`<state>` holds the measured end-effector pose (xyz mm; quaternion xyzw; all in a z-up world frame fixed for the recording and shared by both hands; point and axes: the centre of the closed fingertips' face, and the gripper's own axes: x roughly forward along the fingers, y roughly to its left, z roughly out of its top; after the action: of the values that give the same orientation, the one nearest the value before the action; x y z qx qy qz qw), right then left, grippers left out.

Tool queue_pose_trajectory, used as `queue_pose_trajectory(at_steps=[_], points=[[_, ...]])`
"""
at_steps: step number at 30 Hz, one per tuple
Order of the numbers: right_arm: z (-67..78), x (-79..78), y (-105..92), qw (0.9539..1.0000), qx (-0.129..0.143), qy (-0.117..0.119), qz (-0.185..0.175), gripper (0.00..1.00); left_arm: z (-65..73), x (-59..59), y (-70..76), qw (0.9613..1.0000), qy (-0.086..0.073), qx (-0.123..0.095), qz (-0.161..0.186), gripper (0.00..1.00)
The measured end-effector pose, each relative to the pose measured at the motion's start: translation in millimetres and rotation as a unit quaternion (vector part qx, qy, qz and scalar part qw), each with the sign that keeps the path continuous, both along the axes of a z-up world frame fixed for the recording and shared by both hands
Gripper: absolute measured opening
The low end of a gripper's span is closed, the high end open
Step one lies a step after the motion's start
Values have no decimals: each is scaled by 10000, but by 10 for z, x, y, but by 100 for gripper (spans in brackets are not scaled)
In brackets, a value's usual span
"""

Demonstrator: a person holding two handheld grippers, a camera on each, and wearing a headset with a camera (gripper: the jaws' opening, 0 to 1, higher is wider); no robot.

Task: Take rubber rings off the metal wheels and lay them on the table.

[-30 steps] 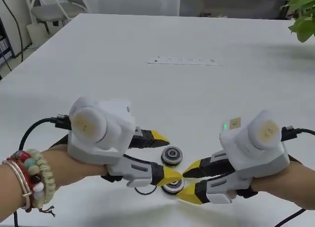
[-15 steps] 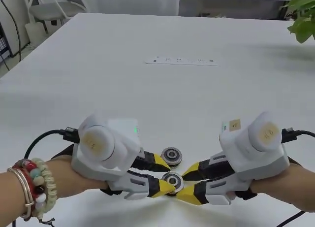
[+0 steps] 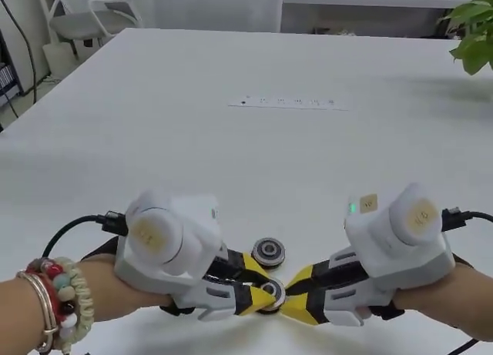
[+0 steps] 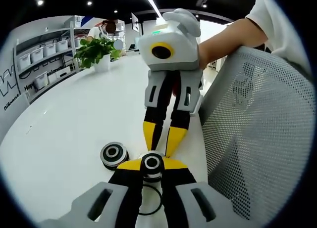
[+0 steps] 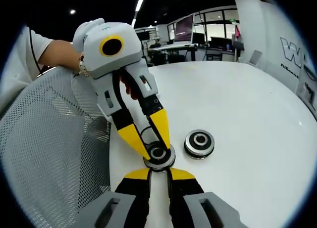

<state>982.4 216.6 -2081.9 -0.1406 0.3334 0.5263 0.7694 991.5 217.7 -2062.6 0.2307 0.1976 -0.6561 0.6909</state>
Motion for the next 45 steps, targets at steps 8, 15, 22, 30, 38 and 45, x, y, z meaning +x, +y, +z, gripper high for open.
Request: queue_pose_trajectory(at_steps=[8, 15, 22, 30, 38, 45], points=[[-3, 10, -6, 9999, 8, 87, -96, 11, -3, 12, -3, 9999, -48, -95, -21, 9], [14, 45, 20, 9999, 40, -88, -89, 20, -2, 29, -46, 9998, -104, -180, 30, 9], [-1, 45, -26, 9991, -223, -309, 161, 16, -3, 32, -50, 9997, -72, -208, 42, 9], [-8, 67, -71, 9990, -312, -322, 77, 0, -3, 37, -51, 9998, -82, -189, 63, 9], [-15, 82, -135, 9970, -315, 413, -581, 0, -2, 29, -77, 9996, -129, -230, 65, 9], [7, 87, -177, 9909, -128, 914, -981, 0, 2, 23, -87, 9996, -206, -210, -8, 9]])
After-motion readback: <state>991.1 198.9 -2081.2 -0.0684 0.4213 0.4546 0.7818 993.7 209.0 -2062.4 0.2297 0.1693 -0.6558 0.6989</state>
